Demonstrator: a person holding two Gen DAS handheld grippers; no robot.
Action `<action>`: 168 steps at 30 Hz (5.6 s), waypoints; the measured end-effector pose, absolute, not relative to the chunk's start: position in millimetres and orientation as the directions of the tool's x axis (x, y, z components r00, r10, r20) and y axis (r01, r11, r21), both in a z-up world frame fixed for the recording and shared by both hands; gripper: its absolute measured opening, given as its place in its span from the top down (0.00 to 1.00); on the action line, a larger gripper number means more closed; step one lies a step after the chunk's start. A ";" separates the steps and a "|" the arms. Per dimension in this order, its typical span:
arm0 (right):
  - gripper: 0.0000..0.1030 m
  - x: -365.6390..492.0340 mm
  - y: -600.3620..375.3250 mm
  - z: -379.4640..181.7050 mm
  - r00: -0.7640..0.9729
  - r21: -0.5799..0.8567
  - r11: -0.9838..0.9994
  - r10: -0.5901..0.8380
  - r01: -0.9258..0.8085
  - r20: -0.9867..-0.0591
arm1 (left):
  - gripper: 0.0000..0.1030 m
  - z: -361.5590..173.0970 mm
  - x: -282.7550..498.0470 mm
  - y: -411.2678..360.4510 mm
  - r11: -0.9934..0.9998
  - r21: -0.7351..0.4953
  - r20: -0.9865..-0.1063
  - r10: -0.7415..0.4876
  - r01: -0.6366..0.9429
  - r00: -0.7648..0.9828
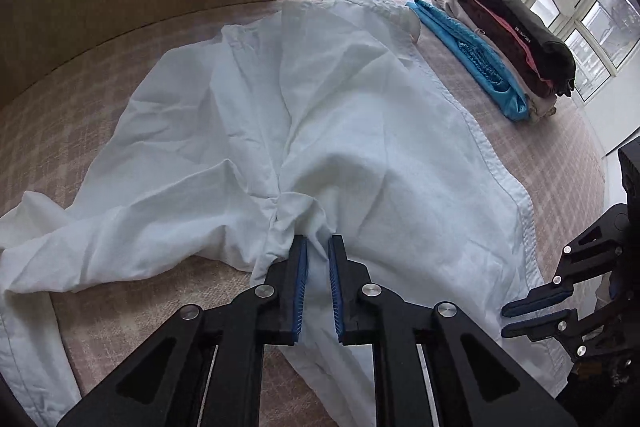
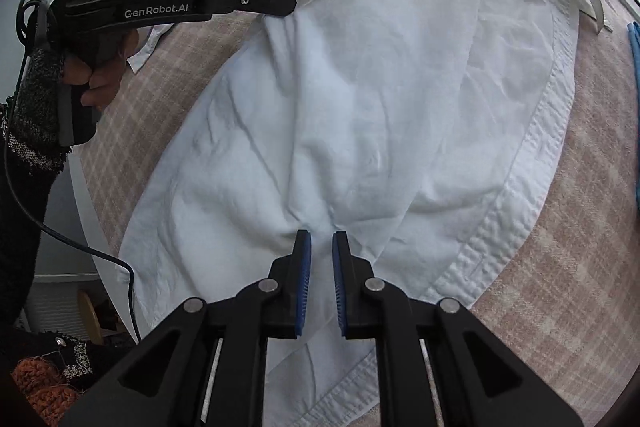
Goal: Fold clothes
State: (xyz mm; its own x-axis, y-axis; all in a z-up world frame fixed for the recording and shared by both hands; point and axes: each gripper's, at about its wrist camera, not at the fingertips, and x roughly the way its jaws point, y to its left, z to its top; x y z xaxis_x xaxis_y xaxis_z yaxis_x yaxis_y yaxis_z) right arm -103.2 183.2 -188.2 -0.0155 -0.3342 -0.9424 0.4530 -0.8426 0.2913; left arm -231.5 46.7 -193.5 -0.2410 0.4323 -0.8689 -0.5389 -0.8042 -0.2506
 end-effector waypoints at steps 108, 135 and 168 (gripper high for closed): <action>0.98 -379.2 100.5 -115.3 -0.214 0.310 -0.944 -0.328 0.113 -0.920 | 0.94 -37.1 -163.1 -203.5 -0.800 -0.078 -0.882 0.334 -0.594 -0.334; 0.97 -354.5 139.9 -141.1 -0.166 0.245 -0.943 -0.285 0.223 -0.944 | 0.98 -205.6 -116.6 -111.6 -0.796 0.016 -0.977 0.116 -0.605 -0.178; 0.98 -307.6 207.6 -134.3 -0.110 0.256 -0.883 -0.322 0.395 -0.940 | 0.99 -97.2 55.2 112.3 -0.689 -0.301 -0.882 0.465 -0.659 -0.083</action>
